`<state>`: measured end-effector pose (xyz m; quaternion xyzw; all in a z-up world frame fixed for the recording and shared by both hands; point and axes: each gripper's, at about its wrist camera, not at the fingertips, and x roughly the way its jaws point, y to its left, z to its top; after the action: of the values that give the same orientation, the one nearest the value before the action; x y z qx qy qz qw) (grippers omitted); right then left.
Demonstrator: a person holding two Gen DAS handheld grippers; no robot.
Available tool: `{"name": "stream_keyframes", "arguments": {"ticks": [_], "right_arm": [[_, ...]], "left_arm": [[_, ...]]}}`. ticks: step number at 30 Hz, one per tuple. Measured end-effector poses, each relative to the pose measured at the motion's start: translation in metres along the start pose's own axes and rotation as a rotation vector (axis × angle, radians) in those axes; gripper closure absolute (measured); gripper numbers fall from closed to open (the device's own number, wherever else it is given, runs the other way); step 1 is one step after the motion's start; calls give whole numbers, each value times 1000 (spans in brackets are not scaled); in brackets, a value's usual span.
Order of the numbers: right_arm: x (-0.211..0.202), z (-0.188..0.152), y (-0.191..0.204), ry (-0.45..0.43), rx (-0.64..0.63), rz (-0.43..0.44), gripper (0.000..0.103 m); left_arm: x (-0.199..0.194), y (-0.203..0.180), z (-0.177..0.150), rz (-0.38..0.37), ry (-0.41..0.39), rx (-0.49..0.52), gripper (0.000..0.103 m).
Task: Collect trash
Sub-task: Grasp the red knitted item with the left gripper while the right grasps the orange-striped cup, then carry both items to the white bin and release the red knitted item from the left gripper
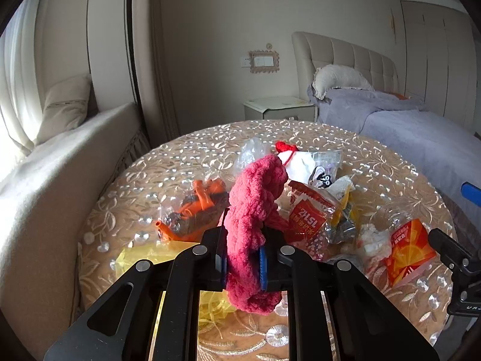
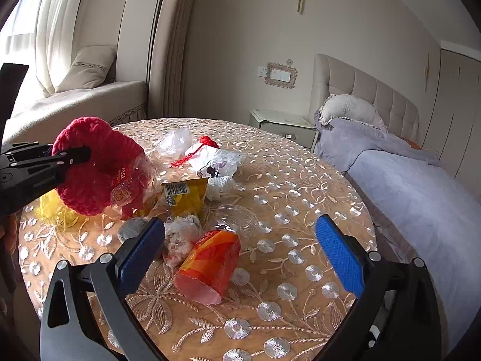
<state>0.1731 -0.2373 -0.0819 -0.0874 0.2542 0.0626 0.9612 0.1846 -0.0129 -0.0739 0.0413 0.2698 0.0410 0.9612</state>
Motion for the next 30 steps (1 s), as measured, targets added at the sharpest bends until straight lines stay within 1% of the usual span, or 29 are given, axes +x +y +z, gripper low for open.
{"name": "stream_keyframes", "arguments": {"ticks": [3,8,10,12,13,14,16,18,21,23,27,30], "right_arm": [[9,-5,1,31,6,3,3],[23,-16,3,83,34,38,4],[29,-20,3,106,48,59,14],[38,-23,3,150,71,95,43],[43,-25,2,174,90,126,52],[45,-27,0,182,114,150,56],[43,-27,-1,176,122,153,60],[36,-26,-4,153,133,164,62],[8,-15,-11,52,95,107,63],[-12,-7,-20,-1,94,99,63],[-46,-3,-37,-71,82,52,64],[-63,-10,-51,-88,87,20,66]], "left_arm": [[-20,3,8,10,-47,-6,89],[-45,9,15,6,-93,-30,89],[-53,9,15,0,-106,-32,89],[-58,7,15,-5,-111,-28,89],[-59,6,14,-9,-112,-24,89],[-61,6,13,-14,-112,-23,89],[-65,5,12,-19,-115,-24,89],[-71,3,12,-22,-127,-21,89],[-85,-5,14,-30,-157,-3,89],[-94,-11,17,-45,-179,3,89],[-108,-34,21,-116,-221,14,89],[-110,-59,20,-186,-234,27,89]]}}
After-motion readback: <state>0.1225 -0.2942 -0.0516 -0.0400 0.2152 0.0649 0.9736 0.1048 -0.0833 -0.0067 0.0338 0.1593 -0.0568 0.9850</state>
